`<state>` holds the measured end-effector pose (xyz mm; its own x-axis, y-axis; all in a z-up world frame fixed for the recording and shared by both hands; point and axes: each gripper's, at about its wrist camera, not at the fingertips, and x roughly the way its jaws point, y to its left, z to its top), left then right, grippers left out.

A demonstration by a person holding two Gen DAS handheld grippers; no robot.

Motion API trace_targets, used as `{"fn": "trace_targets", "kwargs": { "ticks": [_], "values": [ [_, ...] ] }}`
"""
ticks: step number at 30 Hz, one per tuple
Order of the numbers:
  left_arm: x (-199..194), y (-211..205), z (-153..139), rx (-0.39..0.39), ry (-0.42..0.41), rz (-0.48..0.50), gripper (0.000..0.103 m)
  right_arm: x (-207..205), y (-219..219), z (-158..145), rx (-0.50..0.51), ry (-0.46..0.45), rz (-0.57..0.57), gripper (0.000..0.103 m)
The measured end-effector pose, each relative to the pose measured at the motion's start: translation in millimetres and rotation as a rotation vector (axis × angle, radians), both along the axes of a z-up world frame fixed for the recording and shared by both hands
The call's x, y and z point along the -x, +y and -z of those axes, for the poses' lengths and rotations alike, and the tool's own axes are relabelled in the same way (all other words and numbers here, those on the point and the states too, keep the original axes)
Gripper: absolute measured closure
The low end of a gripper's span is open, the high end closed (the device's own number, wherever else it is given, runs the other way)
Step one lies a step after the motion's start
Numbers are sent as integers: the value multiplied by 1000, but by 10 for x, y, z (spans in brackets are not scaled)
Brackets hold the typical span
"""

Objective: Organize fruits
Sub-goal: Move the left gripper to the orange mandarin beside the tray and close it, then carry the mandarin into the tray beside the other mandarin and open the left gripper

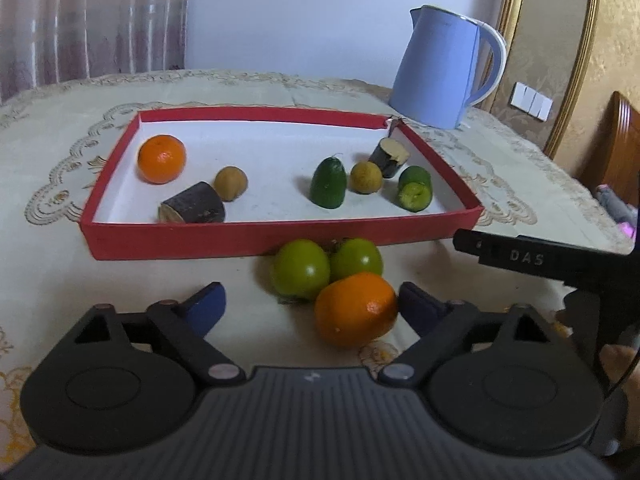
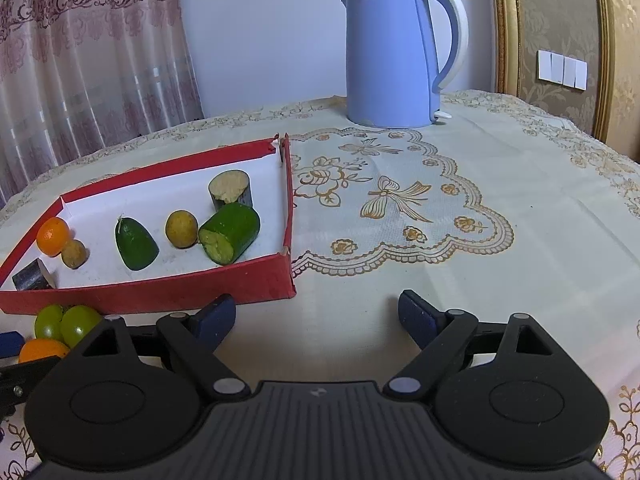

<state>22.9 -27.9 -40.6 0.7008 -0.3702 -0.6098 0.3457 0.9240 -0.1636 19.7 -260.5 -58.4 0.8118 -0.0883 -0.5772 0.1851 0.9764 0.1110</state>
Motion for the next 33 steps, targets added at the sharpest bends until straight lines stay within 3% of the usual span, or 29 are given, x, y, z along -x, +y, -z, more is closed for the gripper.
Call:
{"fn": "trace_targets", "kwargs": {
  "ticks": [4, 6, 7, 11, 21, 33],
  "values": [
    [68, -50, -22, -22, -38, 23, 26, 3, -5, 1, -3, -1, 0, 14],
    [81, -72, -23, -10, -36, 55, 40, 5, -4, 1, -4, -2, 0, 14],
    [79, -84, -20, -7, -28, 68, 41, 5, -6, 1, -4, -2, 0, 14],
    [87, -135, -7, -1, -8, 112, 63, 4, -7, 1, -5, -2, 0, 14],
    [149, -172, -32, -31, -41, 109, 63, 6, -11, -1, -6, -3, 0, 14],
    [70, 56, -365, -50, -154, 41, 63, 4, -13, -2, -11, -5, -1, 14]
  ]
}}
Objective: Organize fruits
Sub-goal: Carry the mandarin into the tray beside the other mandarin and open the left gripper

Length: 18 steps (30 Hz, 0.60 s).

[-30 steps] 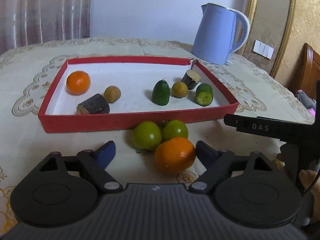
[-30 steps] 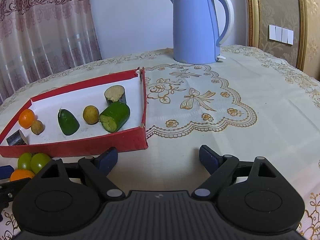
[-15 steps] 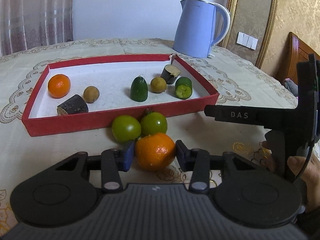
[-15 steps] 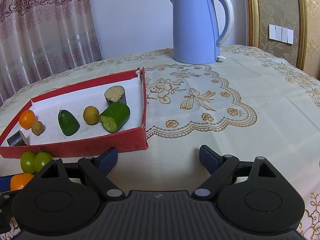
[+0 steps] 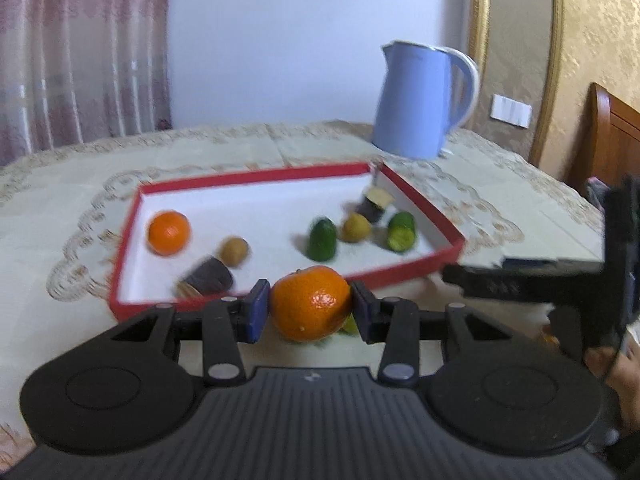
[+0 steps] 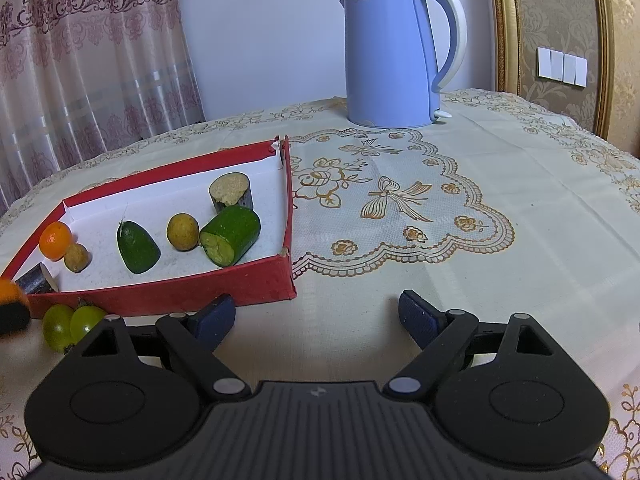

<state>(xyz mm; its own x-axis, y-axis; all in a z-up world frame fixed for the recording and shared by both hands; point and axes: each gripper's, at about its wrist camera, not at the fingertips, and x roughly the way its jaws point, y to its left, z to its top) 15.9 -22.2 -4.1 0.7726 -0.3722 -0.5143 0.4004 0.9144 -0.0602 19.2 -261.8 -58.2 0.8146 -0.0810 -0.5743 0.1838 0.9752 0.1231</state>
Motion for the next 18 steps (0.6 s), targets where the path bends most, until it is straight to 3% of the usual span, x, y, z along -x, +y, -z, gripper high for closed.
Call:
{"fn": "trace_targets", "kwargs": {
  "ticks": [10, 18],
  "values": [
    [-716, 106, -88, -39, -16, -93, 63, 0, -1, 1, 0, 0, 0, 14],
    [-1309, 26, 11, -83, 7, -133, 63, 0, -2, 2, -1, 0, 0, 14]
  ]
}}
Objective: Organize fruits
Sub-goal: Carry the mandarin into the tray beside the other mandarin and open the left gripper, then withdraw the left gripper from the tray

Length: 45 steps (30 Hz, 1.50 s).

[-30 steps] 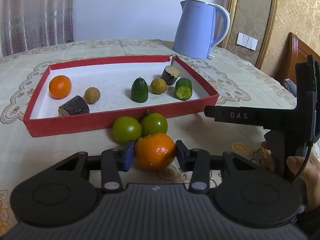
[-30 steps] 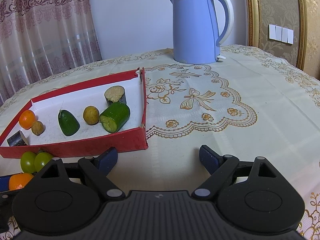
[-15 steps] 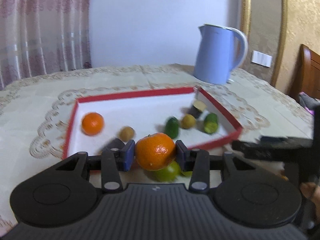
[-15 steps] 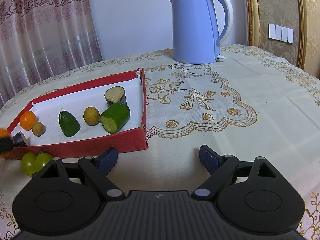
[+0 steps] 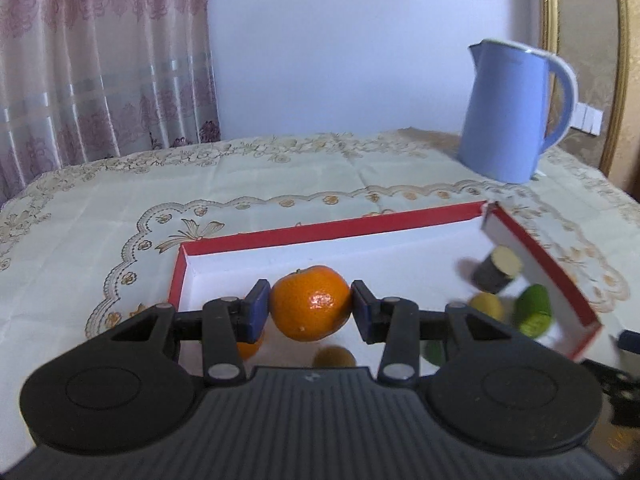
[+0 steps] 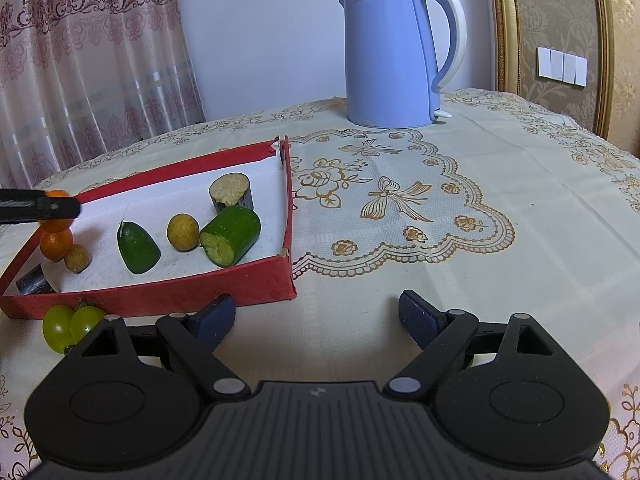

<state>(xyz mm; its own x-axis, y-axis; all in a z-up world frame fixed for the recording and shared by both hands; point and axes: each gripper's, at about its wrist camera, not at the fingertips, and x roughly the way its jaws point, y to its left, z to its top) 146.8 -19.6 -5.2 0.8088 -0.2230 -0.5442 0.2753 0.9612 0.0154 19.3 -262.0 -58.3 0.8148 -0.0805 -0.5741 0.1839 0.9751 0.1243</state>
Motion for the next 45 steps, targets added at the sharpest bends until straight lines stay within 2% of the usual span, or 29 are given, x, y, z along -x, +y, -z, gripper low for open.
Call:
{"fn": "trace_targets", "kwargs": {
  "ticks": [8, 11, 13, 14, 15, 22, 27, 34, 38, 42, 45],
  "values": [
    [-288, -65, 192, -51, 32, -37, 62, -1, 7, -1, 3, 1, 0, 14],
    [-277, -87, 206, -67, 13, -37, 61, -1, 6, -1, 4, 2, 0, 14],
    [-253, -100, 210, -83, -13, -50, 46, -1, 5, 0, 2, 1, -1, 14],
    [-221, -93, 197, -81, -25, -55, 30, -2, 6, 0, 2, 1, 0, 14],
    [-188, -72, 171, -70, -48, -69, 21, -2, 6, 0, 2, 1, -1, 14],
    [186, 317, -5, 55, -115, -179, 18, 5, -11, 1, -10, -4, -2, 13],
    [673, 640, -16, 102, -124, -177, 15, 8, -18, 0, -16, -6, -2, 13],
    [1124, 719, 107, 91, -91, -51, 12, 9, -18, -2, -15, -6, -2, 13],
    [1120, 584, 197, 36, -62, -6, 12, 27, -46, -3, -42, -19, -5, 13],
    [1115, 533, 258, 14, -46, 29, 12, 115, -30, -15, -58, -35, 0, 13],
    [1063, 518, 293, -6, -24, 21, 12, 201, 122, -32, -71, -33, -53, 13]
  ]
}}
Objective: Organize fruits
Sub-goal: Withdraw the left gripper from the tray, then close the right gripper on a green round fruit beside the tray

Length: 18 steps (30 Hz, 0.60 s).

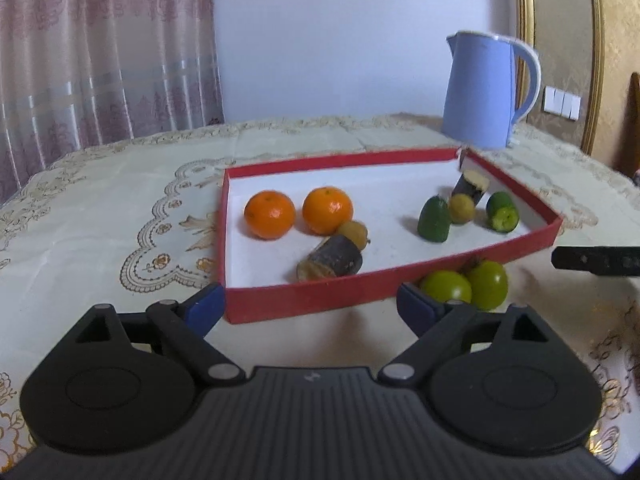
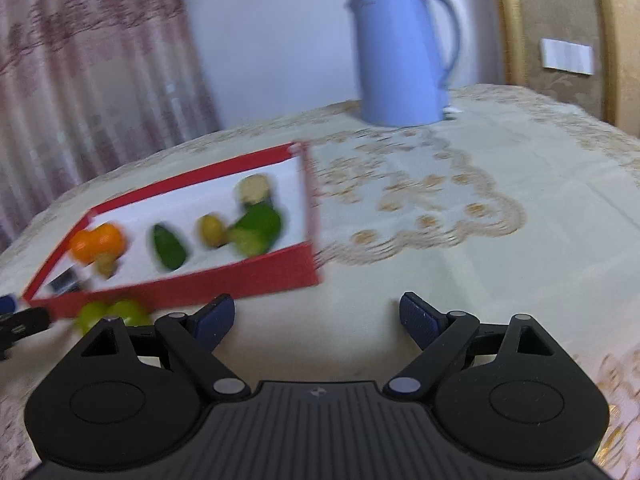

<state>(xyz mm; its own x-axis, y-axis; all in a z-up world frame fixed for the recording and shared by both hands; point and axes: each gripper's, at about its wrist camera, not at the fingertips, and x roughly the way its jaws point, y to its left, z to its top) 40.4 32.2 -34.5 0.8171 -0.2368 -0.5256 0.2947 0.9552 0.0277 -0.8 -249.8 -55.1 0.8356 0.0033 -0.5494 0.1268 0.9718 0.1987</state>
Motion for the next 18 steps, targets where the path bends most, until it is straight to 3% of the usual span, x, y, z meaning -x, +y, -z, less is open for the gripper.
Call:
{"fn": "trace_targets", "kwargs": {
  "ticks": [12, 18],
  "values": [
    [-151, 79, 96, -23, 68, -90, 11, -100, 762, -108, 142, -10, -155, 14],
    [-144, 81, 96, -29, 70, -89, 10, -139, 943, -86, 182, -16, -178, 26]
  ]
}}
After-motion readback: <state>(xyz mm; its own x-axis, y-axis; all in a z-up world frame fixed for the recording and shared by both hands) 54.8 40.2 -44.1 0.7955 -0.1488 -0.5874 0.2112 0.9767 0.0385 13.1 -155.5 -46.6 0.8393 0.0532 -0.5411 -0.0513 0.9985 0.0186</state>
